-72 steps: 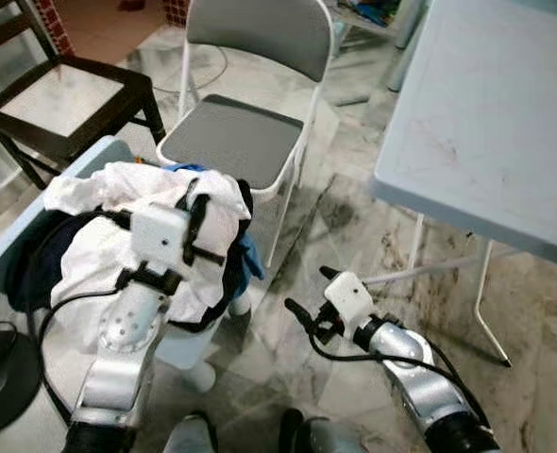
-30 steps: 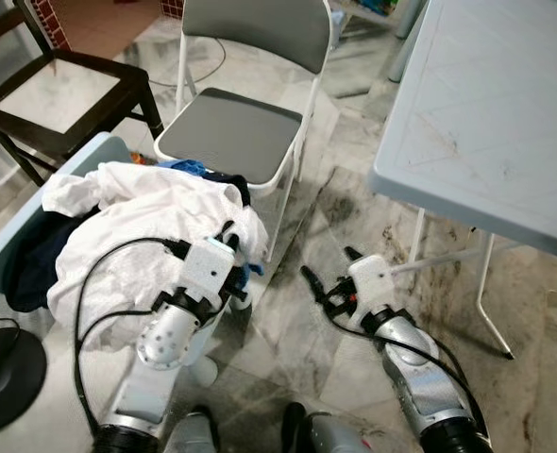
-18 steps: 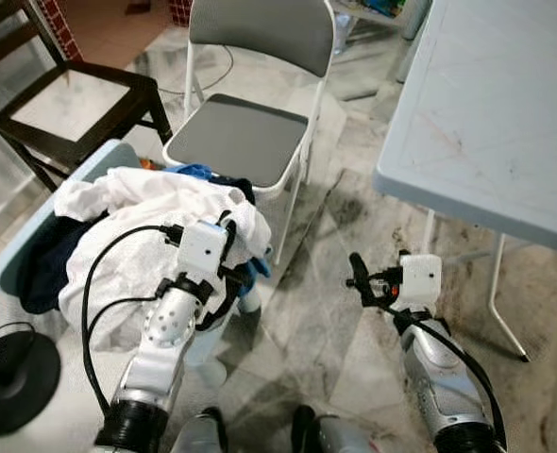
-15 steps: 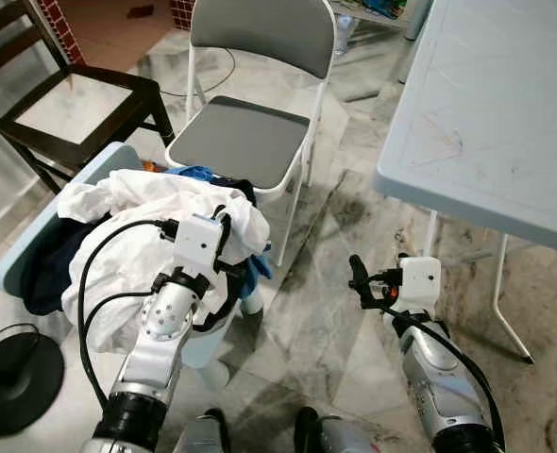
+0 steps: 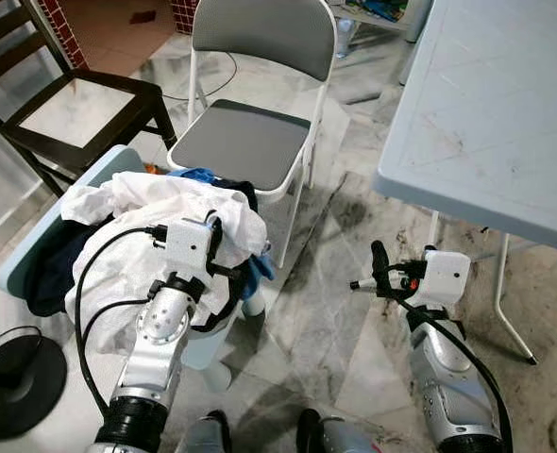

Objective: Hang hanger

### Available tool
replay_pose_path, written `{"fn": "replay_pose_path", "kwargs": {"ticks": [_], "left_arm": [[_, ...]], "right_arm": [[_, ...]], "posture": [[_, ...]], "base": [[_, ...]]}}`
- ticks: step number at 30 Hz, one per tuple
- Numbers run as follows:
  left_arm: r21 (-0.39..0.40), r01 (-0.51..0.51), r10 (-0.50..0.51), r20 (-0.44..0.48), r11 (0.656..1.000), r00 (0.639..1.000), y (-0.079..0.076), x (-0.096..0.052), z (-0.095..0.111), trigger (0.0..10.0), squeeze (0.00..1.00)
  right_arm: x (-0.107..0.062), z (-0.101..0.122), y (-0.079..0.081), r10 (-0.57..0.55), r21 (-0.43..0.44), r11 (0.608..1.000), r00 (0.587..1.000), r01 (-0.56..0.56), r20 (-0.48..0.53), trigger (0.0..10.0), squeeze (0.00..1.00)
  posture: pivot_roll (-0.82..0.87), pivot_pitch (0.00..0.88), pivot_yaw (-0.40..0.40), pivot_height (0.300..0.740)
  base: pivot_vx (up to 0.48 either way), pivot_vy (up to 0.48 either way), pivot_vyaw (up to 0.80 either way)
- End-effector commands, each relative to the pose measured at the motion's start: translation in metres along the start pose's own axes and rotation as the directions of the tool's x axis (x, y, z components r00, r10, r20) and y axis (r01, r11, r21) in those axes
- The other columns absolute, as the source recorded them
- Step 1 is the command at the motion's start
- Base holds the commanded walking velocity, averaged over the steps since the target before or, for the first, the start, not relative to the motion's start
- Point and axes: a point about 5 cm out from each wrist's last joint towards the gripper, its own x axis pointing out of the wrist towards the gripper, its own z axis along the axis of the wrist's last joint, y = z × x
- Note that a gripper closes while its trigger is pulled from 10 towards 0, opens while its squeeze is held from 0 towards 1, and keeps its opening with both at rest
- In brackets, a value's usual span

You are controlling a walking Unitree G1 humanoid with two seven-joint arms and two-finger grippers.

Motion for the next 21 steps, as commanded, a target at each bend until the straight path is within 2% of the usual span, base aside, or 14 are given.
{"fn": "replay_pose_path", "kwargs": {"ticks": [1,11,21], "left_arm": [[-0.006,0.022,-0.022,-0.016,1.0,1.0,-0.0029,-0.0022,-0.0035,10.0,0.0],[-0.025,0.065,-0.066,-0.028,0.998,0.997,-0.0042,0.0004,-0.0051,10.0,0.0],[-0.005,0.066,-0.066,-0.09,0.998,0.994,-0.0069,0.0044,-0.0111,10.0,0.0]], "right_arm": [[-0.0029,-0.0027,-0.0075,-0.036,-0.002,0.999,0.999,0.036,-0.015,10.0,0.0],[-0.0012,-0.0037,-0.0055,-0.058,0.016,0.998,0.998,0.058,-0.018,10.0,0.0],[-0.0034,-0.0088,-0.0052,-0.08,0.044,0.996,0.996,0.081,-0.033,10.0,0.0]], "posture": [[0.12,0.197,-0.007,0.74],[0.12,0.187,0.029,0.74],[0.11,0.186,0.045,0.74]], "base": [[0.0,0.0,-0.8],[0.0,0.0,-0.77],[0.0,0.0,0.0]]}}
